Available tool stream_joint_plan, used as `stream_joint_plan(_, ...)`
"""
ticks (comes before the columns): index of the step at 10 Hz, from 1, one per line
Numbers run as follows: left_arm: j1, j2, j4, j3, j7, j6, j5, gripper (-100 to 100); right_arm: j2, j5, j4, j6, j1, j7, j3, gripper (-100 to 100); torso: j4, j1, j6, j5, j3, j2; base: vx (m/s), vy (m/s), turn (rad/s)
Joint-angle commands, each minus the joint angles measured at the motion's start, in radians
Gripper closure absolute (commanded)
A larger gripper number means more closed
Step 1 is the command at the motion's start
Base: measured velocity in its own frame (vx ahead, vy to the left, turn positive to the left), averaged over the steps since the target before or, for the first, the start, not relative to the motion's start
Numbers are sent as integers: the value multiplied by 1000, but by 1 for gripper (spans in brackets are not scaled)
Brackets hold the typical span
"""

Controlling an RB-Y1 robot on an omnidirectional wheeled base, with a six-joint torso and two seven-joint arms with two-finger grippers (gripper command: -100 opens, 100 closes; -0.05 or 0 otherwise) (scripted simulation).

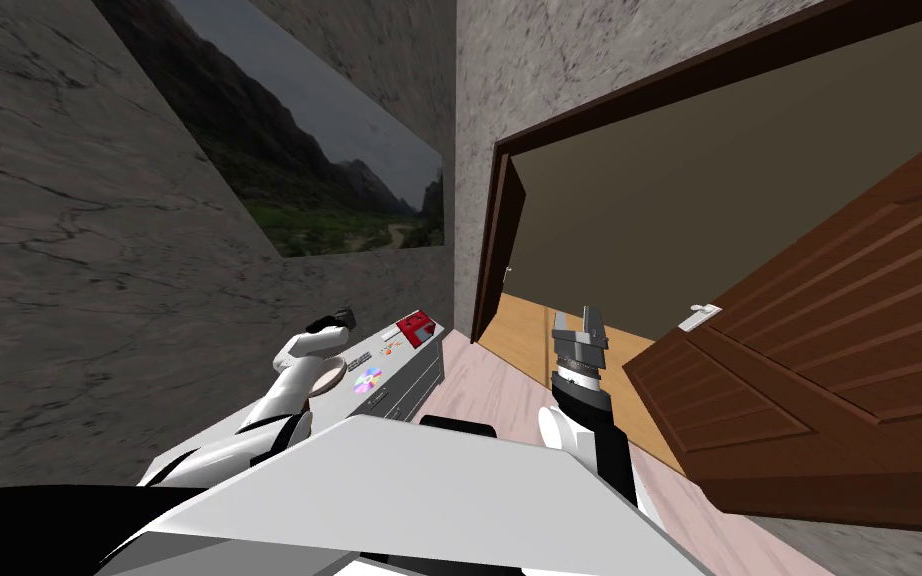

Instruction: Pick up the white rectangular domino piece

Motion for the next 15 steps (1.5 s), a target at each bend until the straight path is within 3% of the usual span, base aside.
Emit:
stream_joint_plan(1, -8, 8, 31, 1, 1, 10, 5, -100, 0, 0, 0, 0, 0, 0, 0, 0, 0, 0, 0, 0, 0, 0, 8, -2, 3)
stream_joint_plan(2, -29, 23, 64, 28, 12, 62, 9, -100, 0, 0, 0, 0, 0, 0, 0, 0, 0, 0, 0, 0, 0, 1, 18, -7, -138)
stream_joint_plan(3, -29, 23, 83, 28, 12, 77, 9, -100, 0, 0, 0, 0, 0, 0, 0, 0, 0, 0, 0, 0, 0, 0, 20, -2, -88)
stream_joint_plan(4, -48, 38, 118, 54, 22, 108, 12, -100, 0, 0, 0, 0, 0, 0, 0, 0, 0, 0, 0, 0, 0, 0, 27, -2, -104)
stream_joint_plan(6, -48, 38, 134, 54, 22, 145, 12, -100, 0, 0, 0, 0, 0, 0, 0, 0, 0, 0, 0, 0, 0, 0, 15, 1, -30)
stream_joint_plan(7, -65, 52, 184, 79, 32, 178, 14, -100, 0, 0, 0, 0, 0, 0, 0, 0, 0, 0, 0, 0, 0, 1, 16, 1, -116)
stream_joint_plan(10, -81, 65, 230, 103, 41, 281, 15, -100, 0, 0, 0, 0, 0, 0, 0, 0, 0, 1, 0, 0, 0, 0, 19, 6, -72)
stream_joint_plan(12, -81, 65, 233, 103, 41, 281, 15, -100, 0, 0, 0, 0, 0, 0, 0, 0, 0, 1, 0, 0, 0, 1, 4, 2, 3)
stream_joint_plan(13, -94, 78, 273, 125, 50, 340, 16, -100, 0, 0, 0, 0, 0, 0, 0, 0, 0, 1, 0, 0, 1, 1, 13, 4, -76)
stream_joint_plan(14, -94, 78, 280, 125, 50, 347, 16, -100, 0, 0, 0, 0, 0, 0, 0, 0, 0, 1, 0, 0, 0, 1, 15, 11, -62)
stream_joint_plan(15, -105, 89, 317, 147, 57, 382, 16, -100, 0, 0, 0, 0, 0, 0, 0, 0, 0, 1, 0, 0, 0, 1, 21, 16, -99)
